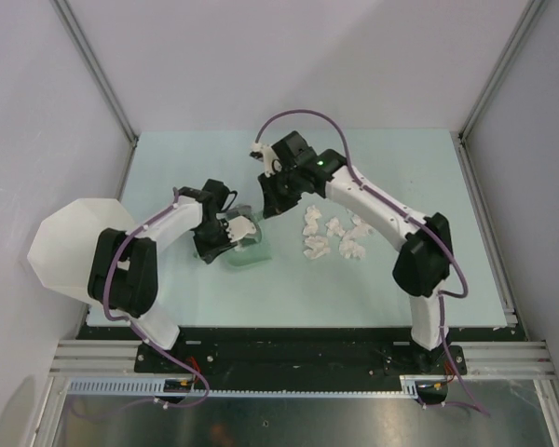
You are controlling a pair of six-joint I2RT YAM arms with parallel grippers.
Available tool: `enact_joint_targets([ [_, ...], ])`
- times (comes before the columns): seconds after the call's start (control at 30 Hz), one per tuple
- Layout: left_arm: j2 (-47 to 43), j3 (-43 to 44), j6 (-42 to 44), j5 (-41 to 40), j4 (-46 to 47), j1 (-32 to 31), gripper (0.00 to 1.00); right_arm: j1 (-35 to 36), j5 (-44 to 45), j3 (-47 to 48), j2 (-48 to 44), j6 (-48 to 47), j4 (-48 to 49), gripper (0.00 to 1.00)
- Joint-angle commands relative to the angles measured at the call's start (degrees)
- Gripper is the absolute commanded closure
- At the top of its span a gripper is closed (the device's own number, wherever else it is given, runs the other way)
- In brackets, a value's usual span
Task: Sweep away the paper scraps from the table
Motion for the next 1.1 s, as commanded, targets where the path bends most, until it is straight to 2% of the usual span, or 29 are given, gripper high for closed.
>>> enact_joint_targets([
  [0.0,0.40,1.51,-2.67,2.15,1.21,0.99,1.00,0.77,-5.30,-0.69,-11.50,1.89,3.06,1.00],
  [0.2,-0.74,2.12,-3.02,4.34,1.30,1.08,1.00,-0.28,4.28,0.10,-12.73,-0.57,-5.20,1.00],
  [0.37,-2.85,3.97,-5.39,7.95,1.91,1.08,1.00,-2.21,7.10,-0.69,-17.73,-0.75,-4.95,1.00],
  [0.57,-5.04,7.39,-9.78,13.13,3.41,1.08,1.00,-7.48,6.83,-2.97,-26.52,0.12,-0.30,1.00],
  [0.7,-8.29,10.91,-13.12,16.65,3.41,1.08,1.00,-13.10,5.51,-11.91,-37.15,2.58,9.78,1.00],
  [0.73,-10.04,12.57,-14.78,17.27,3.41,1.08,1.00,-14.25,5.95,-13.59,-41.35,2.85,11.21,1.00],
  [0.83,-14.17,16.34,-19.00,19.12,3.49,1.08,1.00,-18.38,7.27,-17.20,-46.21,3.12,13.07,1.00],
  [0.97,-19.98,21.45,-24.10,17.98,3.76,1.17,1.00,-22.25,5.70,-20.54,-47.45,3.21,11.58,1.00],
  [1.07,-24.72,24.88,-27.97,13.07,4.11,1.69,1.00,-23.04,3.06,-23.79,-47.02,3.73,12.36,1.00],
])
